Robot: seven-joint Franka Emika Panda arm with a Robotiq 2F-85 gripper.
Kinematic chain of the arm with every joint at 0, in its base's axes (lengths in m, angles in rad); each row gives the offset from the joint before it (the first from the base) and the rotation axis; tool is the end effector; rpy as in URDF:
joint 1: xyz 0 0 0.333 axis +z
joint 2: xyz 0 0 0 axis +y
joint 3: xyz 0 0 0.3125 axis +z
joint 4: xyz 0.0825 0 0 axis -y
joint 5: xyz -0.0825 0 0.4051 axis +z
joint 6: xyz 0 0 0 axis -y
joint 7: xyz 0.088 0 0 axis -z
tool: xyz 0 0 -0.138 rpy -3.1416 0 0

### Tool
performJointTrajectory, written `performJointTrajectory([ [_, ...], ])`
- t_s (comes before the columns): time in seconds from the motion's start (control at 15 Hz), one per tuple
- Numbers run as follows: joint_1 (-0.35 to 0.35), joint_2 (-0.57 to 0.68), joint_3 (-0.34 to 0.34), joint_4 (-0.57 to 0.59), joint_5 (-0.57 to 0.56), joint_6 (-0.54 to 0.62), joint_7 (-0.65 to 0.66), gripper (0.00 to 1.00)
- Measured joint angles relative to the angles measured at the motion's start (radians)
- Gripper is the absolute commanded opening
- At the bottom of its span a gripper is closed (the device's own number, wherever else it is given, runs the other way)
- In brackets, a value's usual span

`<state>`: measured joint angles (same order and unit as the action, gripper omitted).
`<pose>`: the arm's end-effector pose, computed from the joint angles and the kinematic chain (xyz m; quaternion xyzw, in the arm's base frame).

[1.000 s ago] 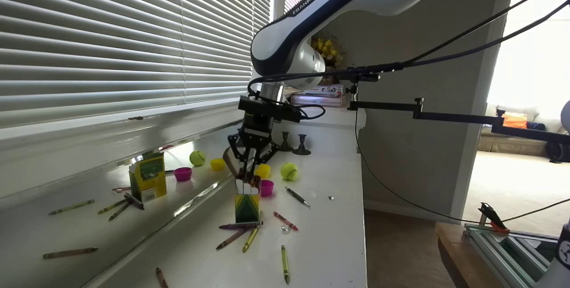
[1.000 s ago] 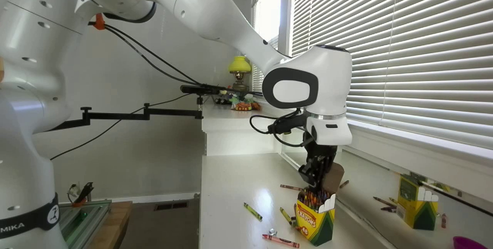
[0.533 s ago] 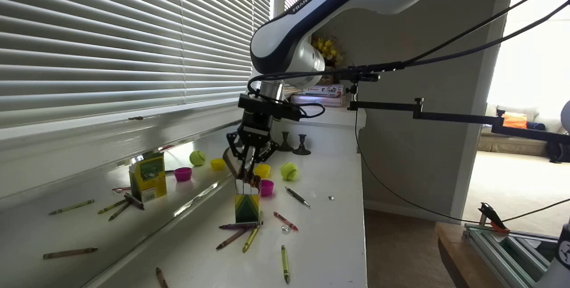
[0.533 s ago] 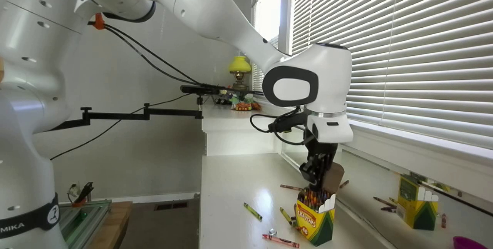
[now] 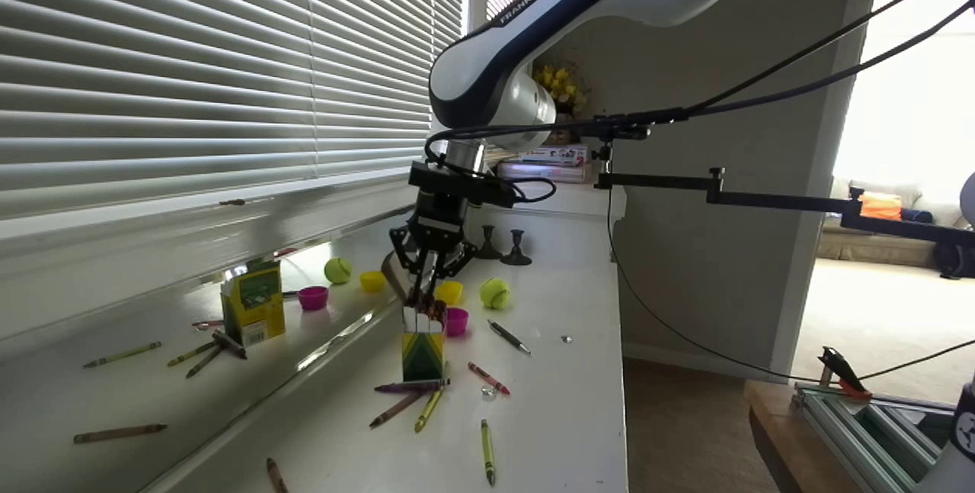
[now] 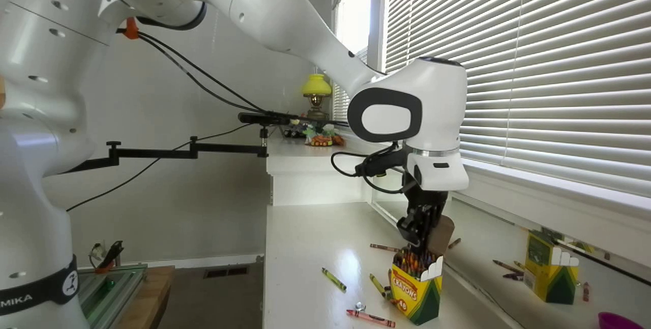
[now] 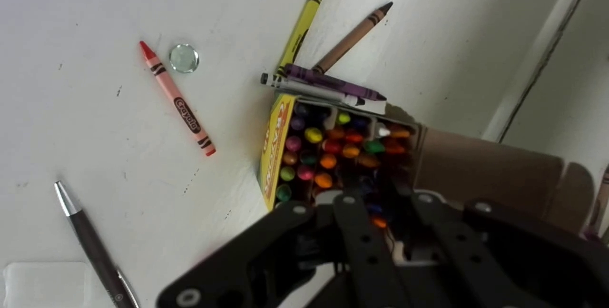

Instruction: Remove one orange crayon from the box.

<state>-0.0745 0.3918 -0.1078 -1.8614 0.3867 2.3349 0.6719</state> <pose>0.6550 -0.1030 0.2715 -0.8448 0.5187 -0.0118 0.1309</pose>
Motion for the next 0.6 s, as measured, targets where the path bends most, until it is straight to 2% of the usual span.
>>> performJointTrajectory([
  [0.6, 0.0, 0.005, 0.005, 0.0, 0.0, -0.001, -0.003, 0.19],
])
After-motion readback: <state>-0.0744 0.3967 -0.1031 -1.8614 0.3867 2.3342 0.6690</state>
